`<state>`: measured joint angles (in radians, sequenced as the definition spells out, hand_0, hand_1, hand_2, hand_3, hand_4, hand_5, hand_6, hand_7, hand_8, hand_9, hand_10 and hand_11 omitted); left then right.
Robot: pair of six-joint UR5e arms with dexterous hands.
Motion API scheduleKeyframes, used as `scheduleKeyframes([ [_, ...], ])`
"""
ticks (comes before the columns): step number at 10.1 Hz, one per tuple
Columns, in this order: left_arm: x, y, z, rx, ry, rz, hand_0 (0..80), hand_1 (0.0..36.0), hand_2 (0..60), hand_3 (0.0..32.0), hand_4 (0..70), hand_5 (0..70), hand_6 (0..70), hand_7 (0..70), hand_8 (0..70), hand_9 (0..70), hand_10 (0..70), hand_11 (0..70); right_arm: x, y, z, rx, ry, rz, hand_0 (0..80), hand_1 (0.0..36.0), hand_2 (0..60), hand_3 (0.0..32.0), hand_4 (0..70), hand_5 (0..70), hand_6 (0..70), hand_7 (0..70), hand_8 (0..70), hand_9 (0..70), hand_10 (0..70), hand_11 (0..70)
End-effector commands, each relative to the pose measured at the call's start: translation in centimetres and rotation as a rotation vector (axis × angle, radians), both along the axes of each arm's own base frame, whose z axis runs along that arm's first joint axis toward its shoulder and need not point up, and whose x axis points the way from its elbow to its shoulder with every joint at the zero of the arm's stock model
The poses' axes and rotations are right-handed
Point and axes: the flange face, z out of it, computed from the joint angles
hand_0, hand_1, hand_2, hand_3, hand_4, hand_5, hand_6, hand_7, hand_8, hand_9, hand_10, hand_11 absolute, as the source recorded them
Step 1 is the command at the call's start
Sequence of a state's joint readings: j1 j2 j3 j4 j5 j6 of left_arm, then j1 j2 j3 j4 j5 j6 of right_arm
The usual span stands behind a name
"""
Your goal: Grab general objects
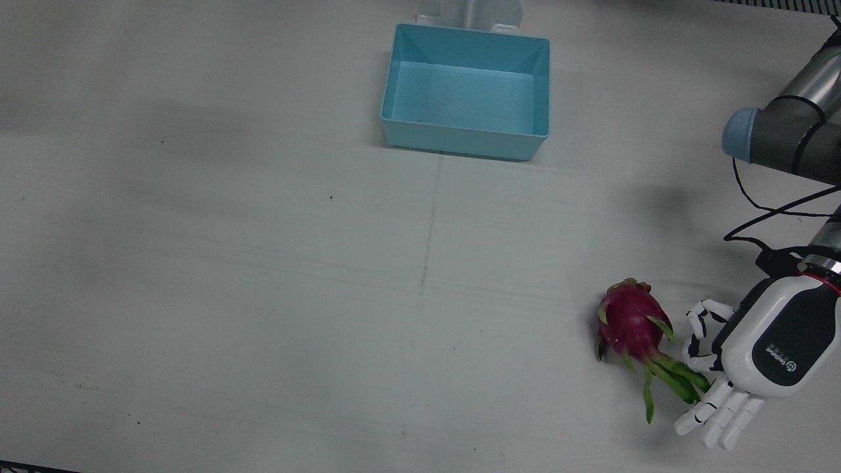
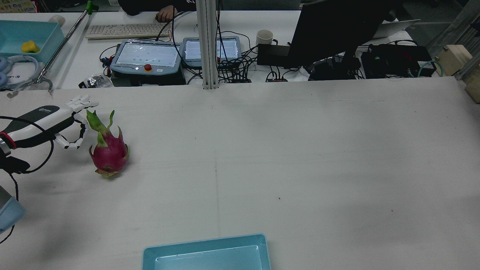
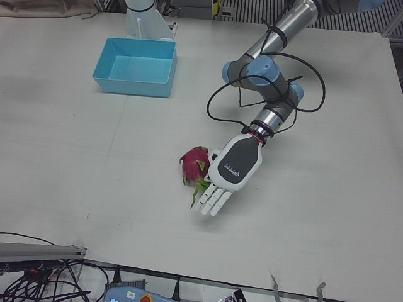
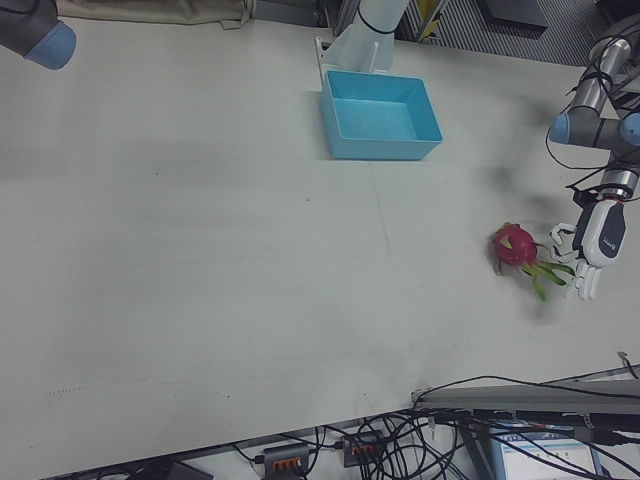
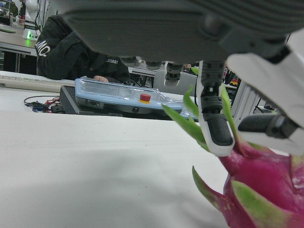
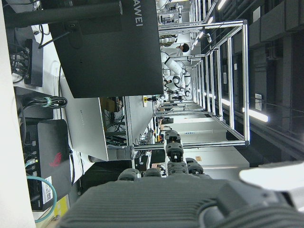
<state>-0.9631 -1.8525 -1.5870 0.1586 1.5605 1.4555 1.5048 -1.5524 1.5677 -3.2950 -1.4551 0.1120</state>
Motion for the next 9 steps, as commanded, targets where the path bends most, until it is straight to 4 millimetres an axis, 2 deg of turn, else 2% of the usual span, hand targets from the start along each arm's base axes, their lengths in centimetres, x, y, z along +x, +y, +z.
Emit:
scheduleKeyframes([
  [1, 0.0, 0.2, -0.5, -0.021, -0.012, 0.004, 43.0, 1.0, 0.0, 0.0, 0.0, 4.0, 0.0, 4.0, 0.0, 0.0, 0.0, 0.0, 0.0, 0.0, 0.0, 0.0, 0.0, 0.001, 0.0, 0.0, 0.0, 0.0, 0.0, 0.0, 0.0, 0.0, 0.0, 0.0, 0.0, 0.0],
  [2, 0.0, 0.3, -0.8, -0.025, -0.014, 0.006, 42.6, 0.0, 0.0, 5.6, 0.0, 0.2, 0.0, 2.0, 0.0, 0.0, 0.0, 0.0, 0.0, 0.0, 0.0, 0.0, 0.0, 0.001, 0.0, 0.0, 0.0, 0.0, 0.0, 0.0, 0.0, 0.0, 0.0, 0.0, 0.0, 0.0],
  [3, 0.1, 0.4, -1.6, -0.024, -0.014, 0.007, 42.6, 0.0, 0.0, 15.2, 0.0, 0.0, 0.0, 1.9, 0.0, 0.0, 0.0, 0.0, 0.0, 0.0, 0.0, 0.0, 0.0, 0.001, 0.0, 0.0, 0.0, 0.0, 0.0, 0.0, 0.0, 0.0, 0.0, 0.0, 0.0, 0.0],
  [4, 0.0, 0.6, -2.5, -0.023, -0.013, 0.009, 42.2, 0.0, 0.0, 19.2, 0.0, 0.0, 0.0, 2.0, 0.0, 0.0, 0.0, 0.0, 0.0, 0.0, 0.0, 0.0, 0.0, 0.001, 0.0, 0.0, 0.0, 0.0, 0.0, 0.0, 0.0, 0.0, 0.0, 0.0, 0.0, 0.0],
  [5, 0.1, 0.6, -2.8, -0.02, -0.011, 0.009, 42.3, 0.0, 0.0, 21.6, 0.0, 0.0, 0.0, 2.3, 0.0, 0.0, 0.0, 0.0, 0.0, 0.0, 0.0, 0.0, 0.0, 0.001, 0.0, 0.0, 0.0, 0.0, 0.0, 0.0, 0.0, 0.0, 0.0, 0.0, 0.0, 0.0],
  [7, 1.1, 0.0, -3.9, -0.007, -0.011, 0.014, 43.0, 0.0, 0.0, 19.6, 0.0, 0.0, 0.0, 3.7, 0.0, 0.0, 0.0, 0.0, 0.0, 0.0, 0.0, 0.0, 0.0, 0.001, 0.0, 0.0, 0.0, 0.0, 0.0, 0.0, 0.0, 0.0, 0.0, 0.0, 0.0, 0.0],
  [8, 3.5, 0.9, -3.6, -0.011, -0.015, 0.049, 43.8, 0.0, 0.0, 15.0, 0.0, 1.7, 0.0, 4.8, 0.0, 0.0, 0.0, 0.0, 0.0, 0.0, 0.0, 0.0, 0.0, 0.001, 0.0, 0.0, 0.0, 0.0, 0.0, 0.0, 0.0, 0.0, 0.0, 0.0, 0.0, 0.0],
  [9, 5.9, 1.9, -2.7, -0.027, -0.027, 0.084, 44.2, 0.1, 0.0, 12.0, 0.0, 3.1, 0.0, 5.6, 0.0, 0.0, 0.0, 0.0, 0.0, 0.0, 0.0, 0.0, 0.0, -0.001, 0.0, 0.0, 0.0, 0.0, 0.0, 0.0, 0.0, 0.0, 0.0, 0.0, 0.0, 0.0],
])
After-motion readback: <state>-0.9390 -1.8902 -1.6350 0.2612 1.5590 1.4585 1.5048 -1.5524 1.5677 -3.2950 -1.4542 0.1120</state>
